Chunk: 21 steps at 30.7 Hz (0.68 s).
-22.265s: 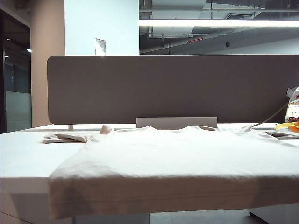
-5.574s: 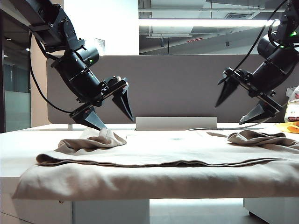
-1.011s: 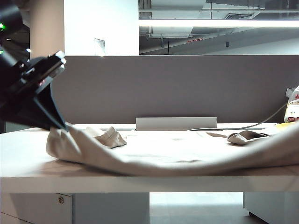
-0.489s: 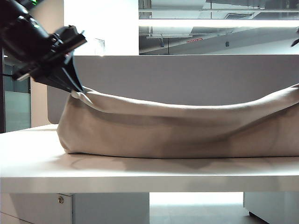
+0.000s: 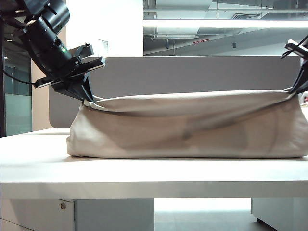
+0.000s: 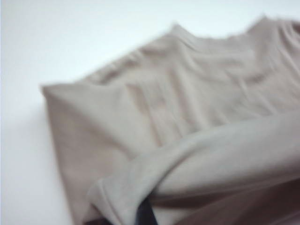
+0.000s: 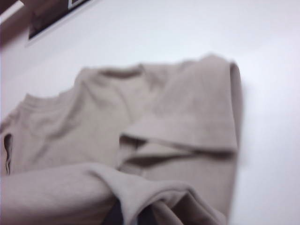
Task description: Fold the bottom side of the T-shirt horizontally towards the center, about one-third of the way, then fold the sleeve back towards the center, creating a straight line along the edge of the T-shirt, and finally fold the bottom of the T-shirt up towards the top, creating a neat rectangle.
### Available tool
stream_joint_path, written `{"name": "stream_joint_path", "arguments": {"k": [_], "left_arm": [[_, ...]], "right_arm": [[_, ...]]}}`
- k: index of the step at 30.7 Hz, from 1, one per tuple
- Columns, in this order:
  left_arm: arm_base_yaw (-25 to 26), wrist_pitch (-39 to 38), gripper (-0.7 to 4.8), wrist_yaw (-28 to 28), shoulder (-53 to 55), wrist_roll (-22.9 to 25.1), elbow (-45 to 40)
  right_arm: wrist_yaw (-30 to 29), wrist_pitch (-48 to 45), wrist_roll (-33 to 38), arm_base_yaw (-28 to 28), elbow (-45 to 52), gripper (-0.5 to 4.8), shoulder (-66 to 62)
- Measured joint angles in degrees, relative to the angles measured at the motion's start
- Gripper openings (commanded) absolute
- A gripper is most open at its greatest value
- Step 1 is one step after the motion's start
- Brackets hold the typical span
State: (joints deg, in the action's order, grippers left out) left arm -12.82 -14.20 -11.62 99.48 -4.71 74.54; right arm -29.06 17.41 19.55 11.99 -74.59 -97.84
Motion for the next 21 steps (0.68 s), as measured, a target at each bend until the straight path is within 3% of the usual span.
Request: {"name": "stream_joint_path", "arguments": {"k": [9,21], "left_arm": [[1.0,-0.6,-0.06,-0.3,8.6,0.7,8.0],[0.9,1.1,-0.06,1.4,14.1,2.2,11.2]], "right_arm": [[-0.7,-0.4,0.0,-1.2,-8.2,-0.02,-9.9],[2.2,-4.7,-0.1,-2.1,-9.2,-0.02,-14.4]]}}
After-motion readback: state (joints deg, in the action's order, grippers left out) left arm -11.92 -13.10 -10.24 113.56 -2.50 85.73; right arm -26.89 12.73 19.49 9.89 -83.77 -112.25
